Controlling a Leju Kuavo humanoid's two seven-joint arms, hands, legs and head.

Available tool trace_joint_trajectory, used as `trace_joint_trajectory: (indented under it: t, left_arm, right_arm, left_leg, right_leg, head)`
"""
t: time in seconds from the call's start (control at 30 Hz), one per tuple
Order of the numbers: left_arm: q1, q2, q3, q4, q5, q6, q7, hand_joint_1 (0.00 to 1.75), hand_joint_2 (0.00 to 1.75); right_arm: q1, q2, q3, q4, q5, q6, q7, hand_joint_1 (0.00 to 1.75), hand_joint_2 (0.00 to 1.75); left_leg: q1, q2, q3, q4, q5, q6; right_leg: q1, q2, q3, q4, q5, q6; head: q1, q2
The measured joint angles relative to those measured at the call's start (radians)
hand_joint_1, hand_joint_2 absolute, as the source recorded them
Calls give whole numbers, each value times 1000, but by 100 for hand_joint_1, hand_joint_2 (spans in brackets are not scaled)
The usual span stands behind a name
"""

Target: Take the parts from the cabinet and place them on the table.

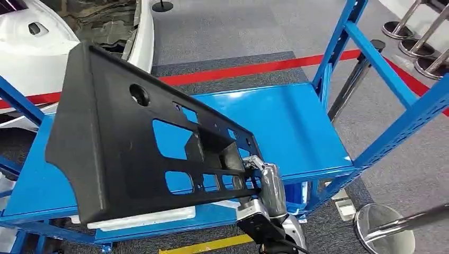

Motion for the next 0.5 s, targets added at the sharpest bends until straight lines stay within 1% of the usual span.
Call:
trace_joint_trajectory:
  t: [0.03,0.07,0.13,0.17,0.2,0.23,0.27,0.3,0.33,0.37,0.4,0.43,0.47,0.5]
  left_arm:
    - [-1,0,0,0,0,0,0,0,175]
    - [-1,0,0,0,0,0,0,0,175]
    - [3,-1,0,0,2,1,0,0,175]
    - [4,-1,0,0,2,2,0,0,175]
    - [3,-2,0,0,2,2,0,0,175]
    - [2,-2,0,0,2,2,0,0,175]
    - [3,-2,0,0,2,2,0,0,175]
    - [4,-3,0,0,2,2,0,0,175]
    - [5,-3,0,0,3,2,-1,0,175]
    - [6,-3,0,0,4,2,0,0,175]
    - [6,-3,0,0,4,2,0,0,175]
    - [6,-3,0,0,5,2,0,0,175]
    - [6,-3,0,0,4,2,0,0,175]
    - [6,-4,0,0,4,1,-1,0,175]
  right_arm:
    - [-2,1,0,0,0,0,0,175,175]
    - [-3,2,0,1,-1,0,0,175,175]
    - [-5,3,0,2,-3,0,0,175,175]
    - [-6,3,0,2,-3,0,0,175,175]
    - [-6,2,0,3,-3,0,0,175,175]
    - [-9,3,1,3,-3,-1,1,175,175]
    - [-11,3,1,4,-3,-1,1,175,175]
    - [-11,2,1,4,-3,-1,2,175,175]
    - [-11,2,1,7,-1,-1,5,175,175]
    - [-11,2,1,10,3,-1,10,175,175]
    - [-11,2,2,13,8,-1,15,175,175]
    - [-11,2,2,14,13,-1,19,175,175]
    - [-11,2,2,14,16,-1,22,175,175]
    - [-13,2,2,14,18,-1,23,175,175]
  left_leg:
    - [-3,0,9,-31,-13,4]
    - [-8,1,4,-39,-4,0]
    - [-11,1,-1,-36,0,5]
    - [-5,1,-2,-45,9,13]
    - [1,7,0,-54,20,17]
    - [0,6,-5,-58,26,25]
    - [0,9,-12,-58,30,30]
    - [-1,10,-18,-57,34,31]
    - [-2,11,-25,-55,36,32]
    - [-2,11,-33,-51,39,32]
    - [-2,11,-39,-47,40,32]
    - [-2,11,-42,-43,40,31]
    - [-2,11,-44,-39,41,31]
    - [-3,10,-44,-36,40,29]
  right_leg:
    - [5,-1,-2,1,3,4]
    - [3,0,-5,2,5,7]
    - [-1,-1,-5,-2,12,17]
    - [3,-1,-4,-4,16,24]
    - [-2,1,-8,8,1,26]
    - [0,0,-22,39,-34,30]
    - [-1,0,-48,101,-80,34]
    - [-2,0,-76,177,-122,37]
    - [-2,0,-101,250,-154,40]
    - [-2,0,-111,289,-164,42]
    - [-2,0,-97,278,-150,43]
    - [-2,0,-62,225,-120,40]
    - [-1,0,-8,135,-80,35]
    - [0,0,50,35,-42,28]
  head:
    - [2,0]
    - [0,0]
    - [-1,0]
    - [0,0]
    - [-2,0]
    - [7,0]
    - [14,0]
    - [16,0]
    - [16,0]
    - [16,0]
    - [17,0]
    - [18,0]
    - [19,0]
    - [22,0]
